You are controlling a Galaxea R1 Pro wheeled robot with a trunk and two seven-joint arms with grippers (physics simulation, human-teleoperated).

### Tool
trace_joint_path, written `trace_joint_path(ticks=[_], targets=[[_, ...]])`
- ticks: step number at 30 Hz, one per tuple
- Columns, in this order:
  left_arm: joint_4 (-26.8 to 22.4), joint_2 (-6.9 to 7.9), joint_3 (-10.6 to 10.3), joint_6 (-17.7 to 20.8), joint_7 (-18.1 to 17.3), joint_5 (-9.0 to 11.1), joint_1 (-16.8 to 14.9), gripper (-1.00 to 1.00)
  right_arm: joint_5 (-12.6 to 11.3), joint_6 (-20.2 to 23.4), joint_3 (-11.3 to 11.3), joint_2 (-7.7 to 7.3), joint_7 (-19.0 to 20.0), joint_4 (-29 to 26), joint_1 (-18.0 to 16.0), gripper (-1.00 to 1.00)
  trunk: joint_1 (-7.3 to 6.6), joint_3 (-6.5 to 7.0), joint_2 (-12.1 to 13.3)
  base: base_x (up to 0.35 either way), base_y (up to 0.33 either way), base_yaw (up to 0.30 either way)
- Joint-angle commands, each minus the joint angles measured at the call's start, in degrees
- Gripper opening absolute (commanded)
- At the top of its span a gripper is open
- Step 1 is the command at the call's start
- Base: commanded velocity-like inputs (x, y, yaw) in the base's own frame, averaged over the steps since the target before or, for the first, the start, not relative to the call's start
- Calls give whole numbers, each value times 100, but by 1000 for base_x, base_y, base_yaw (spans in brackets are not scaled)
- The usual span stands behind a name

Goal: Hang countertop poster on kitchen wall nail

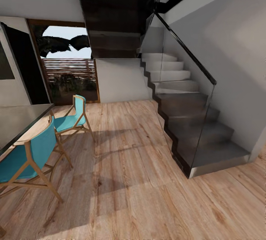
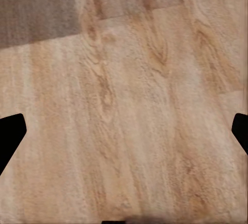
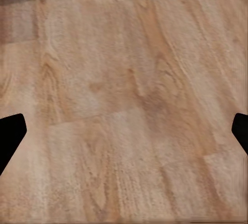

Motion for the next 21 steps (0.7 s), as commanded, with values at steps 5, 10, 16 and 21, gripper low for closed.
trace_joint_path(ticks=[5,10,16,21], targets=[[-6,-2,8,-11,1,-1,3,100,3,-20,2,-2,-3,5,-3,100,-2,-5,-3,-115,-162,145],[-2,-2,8,-9,0,-1,2,100,8,-26,2,0,-7,5,-6,100,-2,-5,-3,-20,-30,267],[-6,-2,8,-11,2,-1,4,100,11,-26,2,-1,-7,5,-3,100,-2,-5,-3,-3,-5,288],[-2,-2,8,-8,8,-1,3,100,12,-27,2,1,-7,5,-4,100,-2,-5,-3,0,-1,291]])
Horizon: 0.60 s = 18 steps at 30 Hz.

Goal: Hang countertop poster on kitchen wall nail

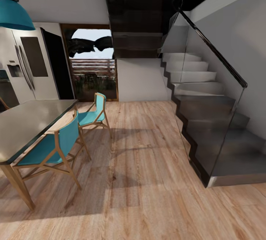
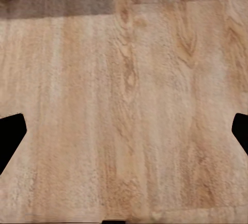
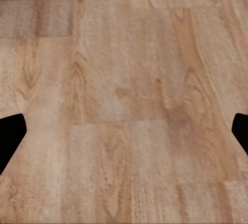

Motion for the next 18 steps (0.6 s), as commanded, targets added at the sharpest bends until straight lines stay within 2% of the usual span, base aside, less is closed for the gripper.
trace_joint_path(ticks=[1,18], targets=[[-5,-2,6,-9,4,-1,4,100,4,-17,3,-1,0,3,-3,100,0,-5,-2,0,0,292],[-4,-2,6,-11,4,-1,7,100,30,-17,3,-1,0,3,-3,100,0,-5,-2,0,0,292]])
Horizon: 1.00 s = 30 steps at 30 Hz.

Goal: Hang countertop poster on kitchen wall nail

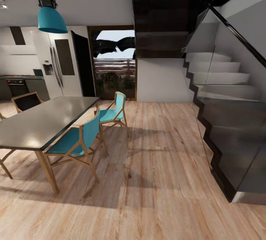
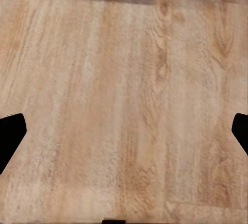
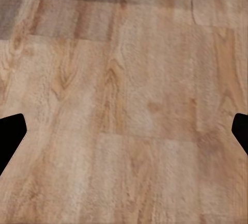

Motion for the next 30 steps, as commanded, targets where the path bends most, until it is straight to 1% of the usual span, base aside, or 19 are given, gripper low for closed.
trace_joint_path(ticks=[1,30], targets=[[-6,-2,9,-7,3,-1,1,100,7,-17,3,-1,0,3,-3,100,0,-5,-3,0,0,292],[-6,-2,7,-3,3,-1,-2,100,7,-17,3,-2,0,3,-2,100,0,-5,-3,0,0,292]])
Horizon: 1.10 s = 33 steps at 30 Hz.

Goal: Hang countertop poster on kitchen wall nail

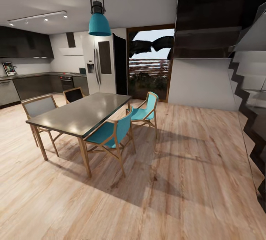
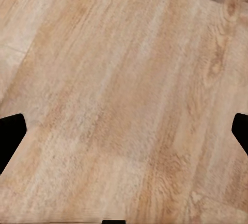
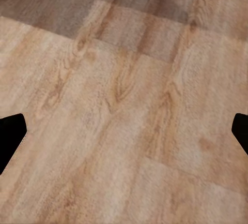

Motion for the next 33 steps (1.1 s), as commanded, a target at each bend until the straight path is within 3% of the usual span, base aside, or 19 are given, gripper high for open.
trace_joint_path(ticks=[1,33], targets=[[-6,-2,7,-9,3,-1,1,100,7,-17,3,-1,0,3,-3,100,0,-5,-3,0,0,292],[-6,-2,7,-8,3,-1,0,100,7,-17,3,-1,0,3,-3,100,0,-5,-3,0,0,292]])
